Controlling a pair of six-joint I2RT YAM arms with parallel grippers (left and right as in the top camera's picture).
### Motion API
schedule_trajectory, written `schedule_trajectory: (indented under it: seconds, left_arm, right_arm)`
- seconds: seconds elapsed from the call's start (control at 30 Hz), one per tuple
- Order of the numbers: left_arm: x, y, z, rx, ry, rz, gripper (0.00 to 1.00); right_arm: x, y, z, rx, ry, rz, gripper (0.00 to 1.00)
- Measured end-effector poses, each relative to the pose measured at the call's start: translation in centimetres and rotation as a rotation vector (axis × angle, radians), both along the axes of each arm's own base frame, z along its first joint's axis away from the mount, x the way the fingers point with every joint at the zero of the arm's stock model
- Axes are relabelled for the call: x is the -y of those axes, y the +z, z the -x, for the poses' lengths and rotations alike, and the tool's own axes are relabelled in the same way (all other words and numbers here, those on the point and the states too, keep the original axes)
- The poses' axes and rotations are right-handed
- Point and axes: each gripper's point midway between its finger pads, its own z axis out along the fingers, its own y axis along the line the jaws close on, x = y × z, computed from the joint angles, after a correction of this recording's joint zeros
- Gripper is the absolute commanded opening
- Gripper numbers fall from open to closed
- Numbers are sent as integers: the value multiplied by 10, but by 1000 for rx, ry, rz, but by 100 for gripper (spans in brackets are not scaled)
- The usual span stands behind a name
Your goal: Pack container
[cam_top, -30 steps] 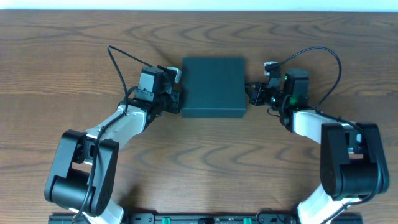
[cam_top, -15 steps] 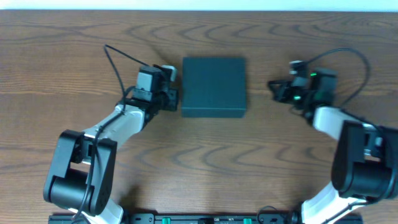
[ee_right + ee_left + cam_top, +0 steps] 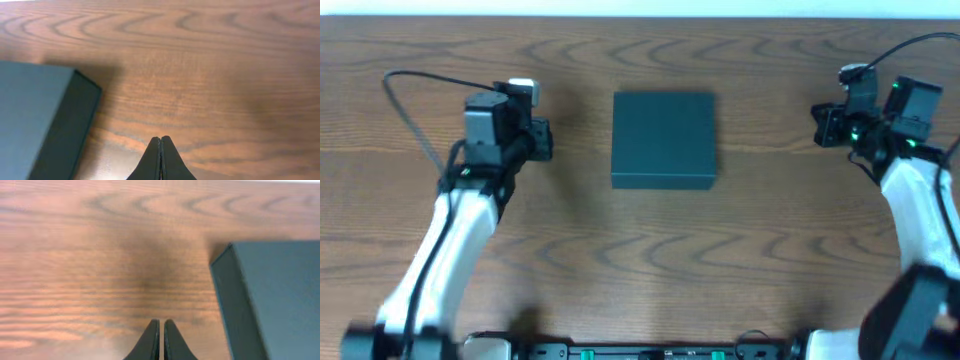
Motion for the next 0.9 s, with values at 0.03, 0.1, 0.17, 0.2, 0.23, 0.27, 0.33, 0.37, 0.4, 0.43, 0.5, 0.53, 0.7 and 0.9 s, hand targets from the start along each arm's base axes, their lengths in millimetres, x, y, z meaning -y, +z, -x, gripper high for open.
schedule_trajectory:
  seconds: [0.03,0.1,0.17,0.2,0.23,0.27,0.33,0.37,0.4,0.43,0.5,0.53,0.7,0.9]
  left_arm:
    - [-2,19,9,30,0,-9,6]
    - [-5,49,28,78,3,-19,6]
    - [-6,69,49,107,6,-20,6]
    - [-7,82,63,129,7,-19,6]
    - [-9,95,78,156,9,-17,6]
    - [-10,103,89,177,10,-16,6]
    - [-11,123,119,232,9,-6,6]
    - [-10,130,132,254,5,1,6]
    - [-10,135,144,270,2,7,6]
    - [-10,142,160,298,-4,18,6]
    - [-9,152,199,348,-10,49,6]
    - [-9,153,215,365,-12,62,6]
    - [-10,129,273,324,8,127,7]
    - [-10,91,296,184,22,141,6]
  right_arm:
    - [-2,17,10,21,5,21,1]
    - [-5,44,28,60,9,61,2]
    - [-8,67,50,88,10,98,2]
    - [-10,80,62,108,9,115,1]
    - [-15,100,79,149,10,138,1]
    - [-18,117,93,194,9,157,1]
    - [-27,144,124,262,8,185,1]
    - [-30,151,136,278,5,193,1]
    - [-35,158,155,297,3,198,2]
    - [-40,162,171,308,1,203,1]
    - [-51,168,211,334,-4,206,2]
    - [-57,171,229,351,-9,206,2]
    - [-76,156,296,399,-39,177,2]
    - [-99,100,328,407,-31,33,1]
